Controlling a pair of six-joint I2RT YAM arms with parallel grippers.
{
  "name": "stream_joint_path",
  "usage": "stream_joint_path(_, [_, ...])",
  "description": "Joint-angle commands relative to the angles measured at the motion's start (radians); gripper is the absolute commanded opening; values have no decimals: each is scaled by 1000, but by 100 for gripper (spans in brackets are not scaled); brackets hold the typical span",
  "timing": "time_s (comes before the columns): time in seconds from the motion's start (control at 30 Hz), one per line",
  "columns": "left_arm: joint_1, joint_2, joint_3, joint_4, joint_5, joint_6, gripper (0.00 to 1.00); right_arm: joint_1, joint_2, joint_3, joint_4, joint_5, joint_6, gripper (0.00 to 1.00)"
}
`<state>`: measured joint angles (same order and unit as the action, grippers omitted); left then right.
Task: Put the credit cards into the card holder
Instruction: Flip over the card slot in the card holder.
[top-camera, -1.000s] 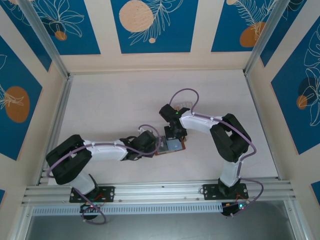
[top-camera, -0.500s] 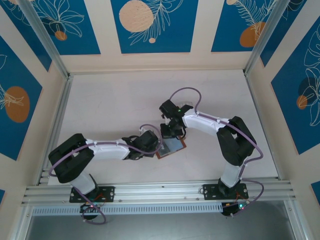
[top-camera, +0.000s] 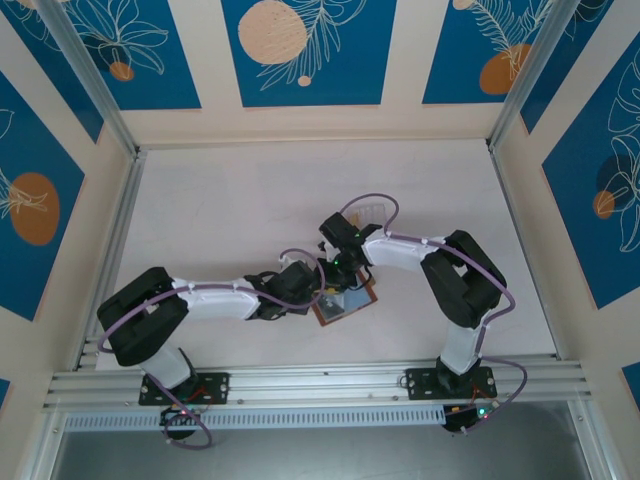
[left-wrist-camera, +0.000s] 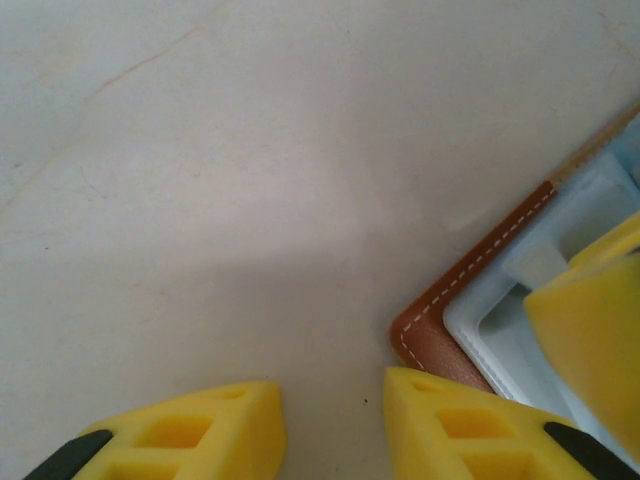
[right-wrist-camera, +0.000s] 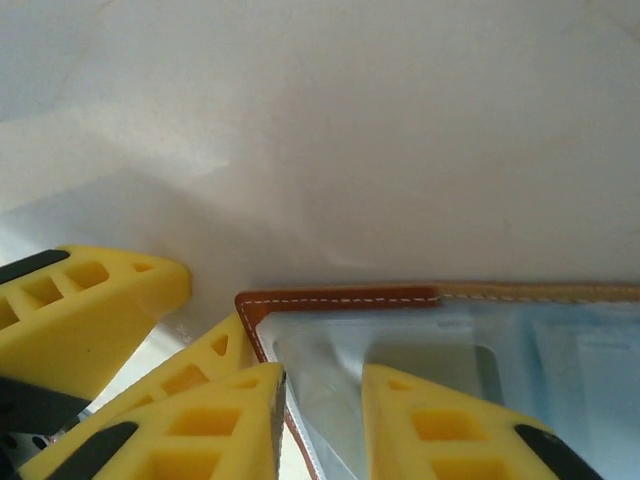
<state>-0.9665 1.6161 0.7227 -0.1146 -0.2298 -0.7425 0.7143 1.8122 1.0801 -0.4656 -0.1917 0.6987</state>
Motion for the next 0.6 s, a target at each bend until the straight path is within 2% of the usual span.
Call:
stream_joint_path(0.0, [-12, 127, -38, 167, 130, -19, 34, 2, 0, -28, 32, -85, 26, 32])
stream_joint_path(0.57, [-14, 140, -49, 199, 129, -30, 34, -72, -138, -74, 45, -308, 78, 40])
